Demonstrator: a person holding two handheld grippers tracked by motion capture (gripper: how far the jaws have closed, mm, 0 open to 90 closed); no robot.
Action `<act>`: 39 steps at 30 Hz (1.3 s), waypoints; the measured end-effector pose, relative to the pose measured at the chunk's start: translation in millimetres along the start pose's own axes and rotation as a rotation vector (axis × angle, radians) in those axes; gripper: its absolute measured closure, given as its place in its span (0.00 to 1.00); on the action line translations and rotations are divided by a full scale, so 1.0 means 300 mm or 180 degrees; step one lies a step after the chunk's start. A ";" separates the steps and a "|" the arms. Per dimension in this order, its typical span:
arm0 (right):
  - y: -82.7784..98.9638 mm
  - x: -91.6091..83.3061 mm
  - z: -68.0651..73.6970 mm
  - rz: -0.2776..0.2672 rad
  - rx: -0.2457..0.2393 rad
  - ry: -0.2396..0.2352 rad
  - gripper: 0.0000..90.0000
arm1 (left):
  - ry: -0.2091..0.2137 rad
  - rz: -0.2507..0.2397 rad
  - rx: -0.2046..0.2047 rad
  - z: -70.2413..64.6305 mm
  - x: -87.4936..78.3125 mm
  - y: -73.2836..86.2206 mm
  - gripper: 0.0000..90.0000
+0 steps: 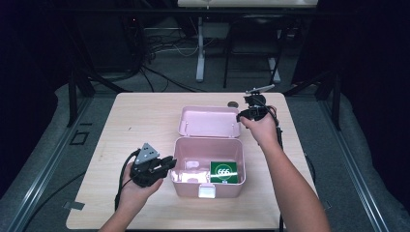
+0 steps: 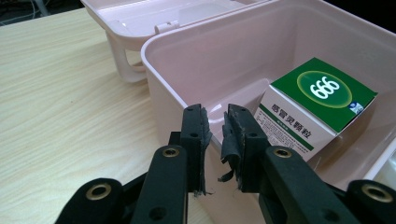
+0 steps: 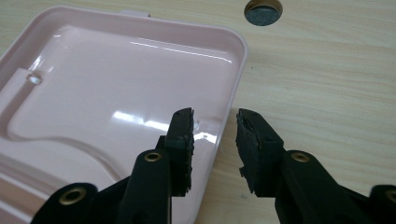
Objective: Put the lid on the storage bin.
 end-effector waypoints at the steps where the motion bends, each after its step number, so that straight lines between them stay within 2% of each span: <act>1: -0.007 0.013 -0.001 0.0006 0.0040 0.0016 0.74 | -0.0015 -0.0007 0.0014 -0.002 0.000 0.001 0.86; 14: -0.031 0.099 -0.017 0.0079 0.0166 0.0185 0.78 | -0.0019 -0.0031 -0.0004 -0.003 0.001 0.003 0.86; 19: -0.039 0.122 -0.016 0.0050 0.0263 0.0163 0.83 | -0.0005 -0.0042 -0.0006 -0.002 0.001 0.004 0.86; 28: -0.034 0.166 -0.019 0.0151 0.0354 0.0212 0.89 | 0.0004 -0.0041 -0.0028 -0.001 0.001 0.004 0.86; 31: -0.035 0.171 -0.021 0.0147 0.0433 0.0202 0.91 | 0.0008 -0.0037 -0.0033 0.000 0.001 0.003 0.86; 39: -0.035 0.177 -0.027 0.0178 0.0488 0.0182 0.91 | 0.0003 -0.0044 -0.0036 -0.001 0.001 0.004 0.87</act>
Point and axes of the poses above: each handheld gripper's, and its own axes: x roughly forward along the jaws, y roughly out of its underside, z roughly to its left, the point moved 3 cm from there along x, roughly forward along the jaws, and after that the axes turned 7 degrees about x, right-handed, at the moved point
